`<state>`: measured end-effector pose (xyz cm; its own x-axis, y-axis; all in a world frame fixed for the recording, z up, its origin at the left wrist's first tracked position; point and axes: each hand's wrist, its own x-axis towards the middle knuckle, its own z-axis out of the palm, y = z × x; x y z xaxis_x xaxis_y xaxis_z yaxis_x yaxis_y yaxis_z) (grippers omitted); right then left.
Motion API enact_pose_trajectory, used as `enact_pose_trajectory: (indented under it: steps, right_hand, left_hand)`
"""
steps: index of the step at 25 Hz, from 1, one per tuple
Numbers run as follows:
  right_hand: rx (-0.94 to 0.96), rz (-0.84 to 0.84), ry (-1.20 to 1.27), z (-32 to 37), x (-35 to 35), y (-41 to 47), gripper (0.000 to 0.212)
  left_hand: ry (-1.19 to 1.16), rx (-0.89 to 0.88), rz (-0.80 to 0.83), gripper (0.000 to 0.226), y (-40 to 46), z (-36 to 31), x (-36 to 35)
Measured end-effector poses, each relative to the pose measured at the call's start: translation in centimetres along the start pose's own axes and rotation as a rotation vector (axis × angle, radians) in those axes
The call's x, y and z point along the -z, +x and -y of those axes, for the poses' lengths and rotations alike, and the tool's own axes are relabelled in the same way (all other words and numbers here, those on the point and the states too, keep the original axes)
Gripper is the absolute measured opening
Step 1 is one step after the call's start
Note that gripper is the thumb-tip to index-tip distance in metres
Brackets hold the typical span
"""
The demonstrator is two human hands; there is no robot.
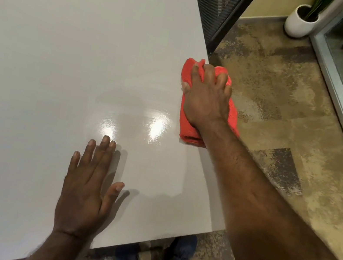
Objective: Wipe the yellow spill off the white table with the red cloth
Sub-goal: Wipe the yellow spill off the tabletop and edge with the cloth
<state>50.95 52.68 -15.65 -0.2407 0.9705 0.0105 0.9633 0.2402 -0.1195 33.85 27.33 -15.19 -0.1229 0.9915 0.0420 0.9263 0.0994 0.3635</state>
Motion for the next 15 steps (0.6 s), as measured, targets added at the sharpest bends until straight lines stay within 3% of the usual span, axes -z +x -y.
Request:
enact_pose_trajectory:
  steps: [8,15]
  right_hand:
    - [0.113,0.022,-0.044,2.6,0.1,-1.3,0.057]
    - [0.262,0.067,-0.026,7.7,0.1,-5.8,0.056]
  left_hand:
    - [-0.002,-0.003,0.008,0.069,-0.2,0.1,0.2]
    - [-0.146,-0.030,-0.065,0.070,-0.3,0.5,0.2]
